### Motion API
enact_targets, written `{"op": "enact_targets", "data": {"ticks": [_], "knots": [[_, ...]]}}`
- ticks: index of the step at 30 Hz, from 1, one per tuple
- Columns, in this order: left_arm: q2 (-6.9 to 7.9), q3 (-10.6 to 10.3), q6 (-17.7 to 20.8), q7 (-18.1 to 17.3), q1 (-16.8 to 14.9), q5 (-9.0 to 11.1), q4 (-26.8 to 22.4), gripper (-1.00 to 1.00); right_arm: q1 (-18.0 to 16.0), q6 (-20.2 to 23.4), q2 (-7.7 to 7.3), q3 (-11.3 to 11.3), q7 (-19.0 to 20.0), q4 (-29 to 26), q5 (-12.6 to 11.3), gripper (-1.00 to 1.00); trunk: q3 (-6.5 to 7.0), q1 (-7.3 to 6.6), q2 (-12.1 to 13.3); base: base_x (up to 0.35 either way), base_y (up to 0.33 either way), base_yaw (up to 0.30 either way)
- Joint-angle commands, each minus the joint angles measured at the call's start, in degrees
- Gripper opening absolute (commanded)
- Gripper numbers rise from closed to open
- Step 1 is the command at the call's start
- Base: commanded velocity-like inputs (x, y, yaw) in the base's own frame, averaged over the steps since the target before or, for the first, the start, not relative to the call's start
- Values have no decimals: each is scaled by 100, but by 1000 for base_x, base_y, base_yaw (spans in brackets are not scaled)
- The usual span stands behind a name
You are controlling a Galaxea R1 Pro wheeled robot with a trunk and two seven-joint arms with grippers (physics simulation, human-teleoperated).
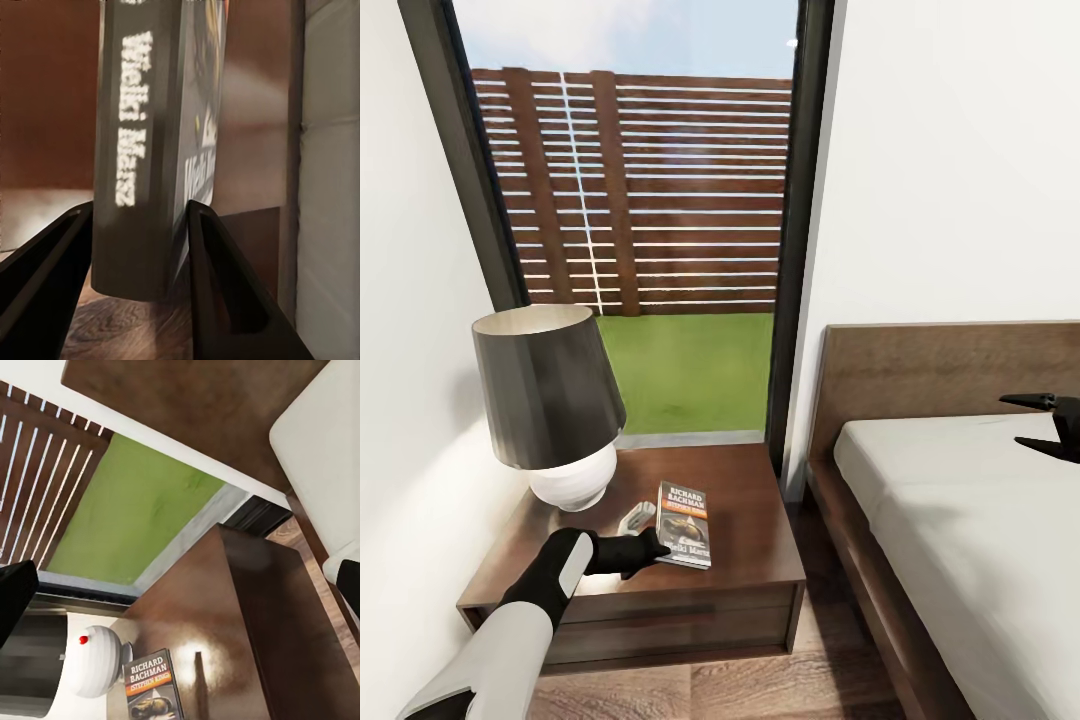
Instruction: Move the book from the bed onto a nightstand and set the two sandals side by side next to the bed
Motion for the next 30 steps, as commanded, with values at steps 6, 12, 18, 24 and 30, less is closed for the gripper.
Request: {"op": "enact_targets", "data": {"ticks": [6,12,18,24,30], "knots": [[7,39,46,-4,-4,13,-4,-100,-11,0,-5,37,56,8,25,100,-42,43,-83,0,0,0],[29,39,49,-5,-4,15,-4,-100,-11,0,0,38,56,8,25,100,-114,131,-244,0,0,0],[35,39,50,-5,-4,16,-5,-100,-11,0,2,38,56,8,25,100,-114,131,-244,0,0,0],[37,39,50,-5,-4,16,-4,-100,-11,0,2,38,56,8,25,100,-114,131,-244,0,0,0],[43,39,50,-5,-4,16,-4,-100,-11,0,2,38,55,8,25,100,-114,131,-244,0,0,0]]}}
